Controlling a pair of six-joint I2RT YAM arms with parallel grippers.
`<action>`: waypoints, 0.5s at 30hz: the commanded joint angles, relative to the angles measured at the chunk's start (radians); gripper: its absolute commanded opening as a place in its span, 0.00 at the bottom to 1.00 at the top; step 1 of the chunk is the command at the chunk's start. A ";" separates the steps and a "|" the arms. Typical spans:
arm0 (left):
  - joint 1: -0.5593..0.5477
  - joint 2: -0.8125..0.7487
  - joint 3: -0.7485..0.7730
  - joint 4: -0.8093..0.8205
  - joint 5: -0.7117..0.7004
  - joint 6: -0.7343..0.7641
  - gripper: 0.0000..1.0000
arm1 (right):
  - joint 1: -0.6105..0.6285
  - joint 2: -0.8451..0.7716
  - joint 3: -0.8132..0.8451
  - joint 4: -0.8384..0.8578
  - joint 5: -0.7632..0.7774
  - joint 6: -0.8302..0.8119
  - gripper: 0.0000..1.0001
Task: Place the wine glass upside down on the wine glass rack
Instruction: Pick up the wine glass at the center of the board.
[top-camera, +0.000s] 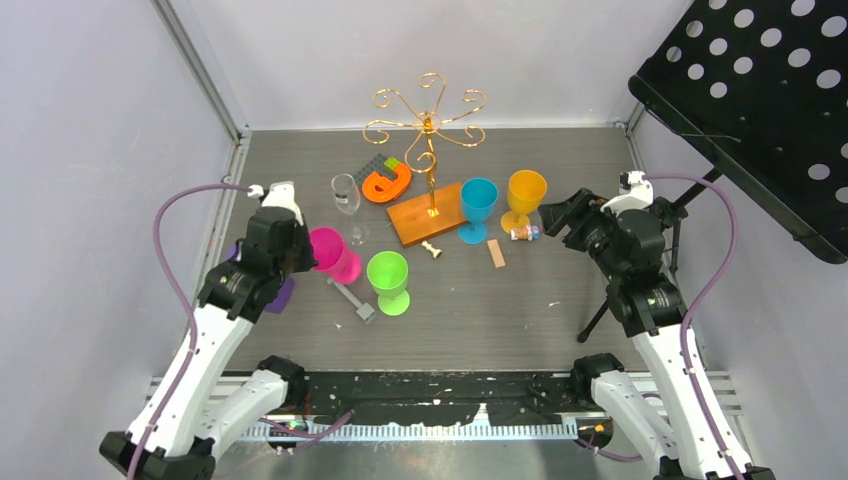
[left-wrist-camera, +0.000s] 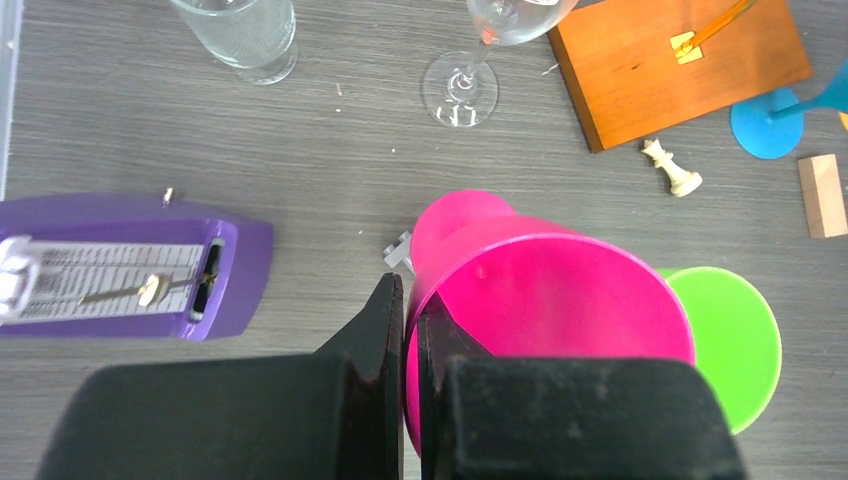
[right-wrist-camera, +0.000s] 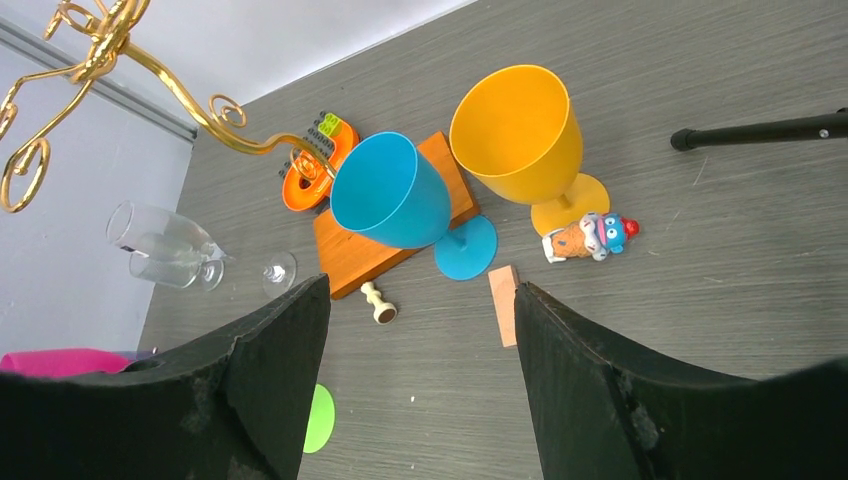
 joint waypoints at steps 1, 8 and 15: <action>-0.005 -0.106 0.052 -0.055 -0.010 0.023 0.00 | -0.002 -0.020 0.066 0.020 0.018 -0.046 0.74; -0.005 -0.238 0.101 -0.094 0.042 0.048 0.00 | -0.002 -0.025 0.075 0.015 0.018 -0.053 0.75; -0.005 -0.311 0.170 -0.109 0.099 0.054 0.00 | -0.002 -0.038 0.100 0.027 -0.055 -0.099 0.80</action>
